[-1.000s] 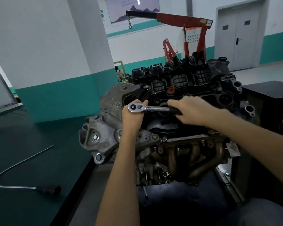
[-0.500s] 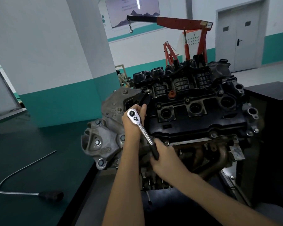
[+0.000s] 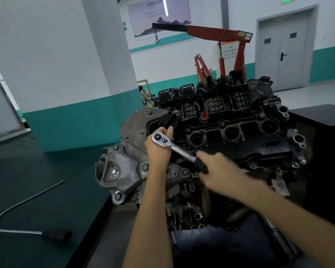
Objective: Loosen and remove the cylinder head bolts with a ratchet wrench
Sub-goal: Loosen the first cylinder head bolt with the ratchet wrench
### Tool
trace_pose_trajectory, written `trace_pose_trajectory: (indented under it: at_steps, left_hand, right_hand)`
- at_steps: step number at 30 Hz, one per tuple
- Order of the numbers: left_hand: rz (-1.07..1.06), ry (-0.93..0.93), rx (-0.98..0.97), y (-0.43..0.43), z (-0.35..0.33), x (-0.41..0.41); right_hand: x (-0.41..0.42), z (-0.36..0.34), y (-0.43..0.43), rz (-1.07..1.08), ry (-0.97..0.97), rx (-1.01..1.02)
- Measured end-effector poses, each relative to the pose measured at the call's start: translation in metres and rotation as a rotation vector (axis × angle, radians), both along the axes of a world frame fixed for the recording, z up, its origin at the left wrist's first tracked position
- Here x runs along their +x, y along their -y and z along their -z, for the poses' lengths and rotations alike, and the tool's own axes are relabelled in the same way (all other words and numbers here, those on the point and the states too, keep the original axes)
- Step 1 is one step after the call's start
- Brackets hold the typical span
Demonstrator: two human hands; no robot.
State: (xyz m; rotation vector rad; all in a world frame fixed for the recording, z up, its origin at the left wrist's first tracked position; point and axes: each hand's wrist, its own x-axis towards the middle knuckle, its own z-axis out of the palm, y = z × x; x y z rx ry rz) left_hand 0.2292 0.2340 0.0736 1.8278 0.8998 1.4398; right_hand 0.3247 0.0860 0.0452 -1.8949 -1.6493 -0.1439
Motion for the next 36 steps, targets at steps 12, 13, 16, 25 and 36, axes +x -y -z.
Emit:
trace_pose_trajectory:
  at_steps: [12,13,16,25,36]
  left_hand:
    - [0.111,-0.063,0.019,-0.002,-0.001,-0.006]
    - [0.127,-0.074,0.013,-0.003,-0.002,-0.008]
    - [0.161,-0.036,-0.010,-0.001,-0.002,-0.009]
    - [-0.024,-0.028,0.033,-0.002,-0.001,0.000]
    - [0.102,-0.066,0.029,-0.002,0.000,-0.007]
  right_hand:
    - [0.001,0.002,-0.003,-0.200,-0.167,-0.029]
    - [0.018,-0.016,-0.003,-0.193,-0.045,-0.065]
    - [0.052,-0.068,-0.011,-0.117,0.361,-0.141]
    - [-0.019,0.015,0.002,-0.190,-0.298,0.024]
    - [0.031,-0.027,-0.005,-0.116,0.114,-0.128]
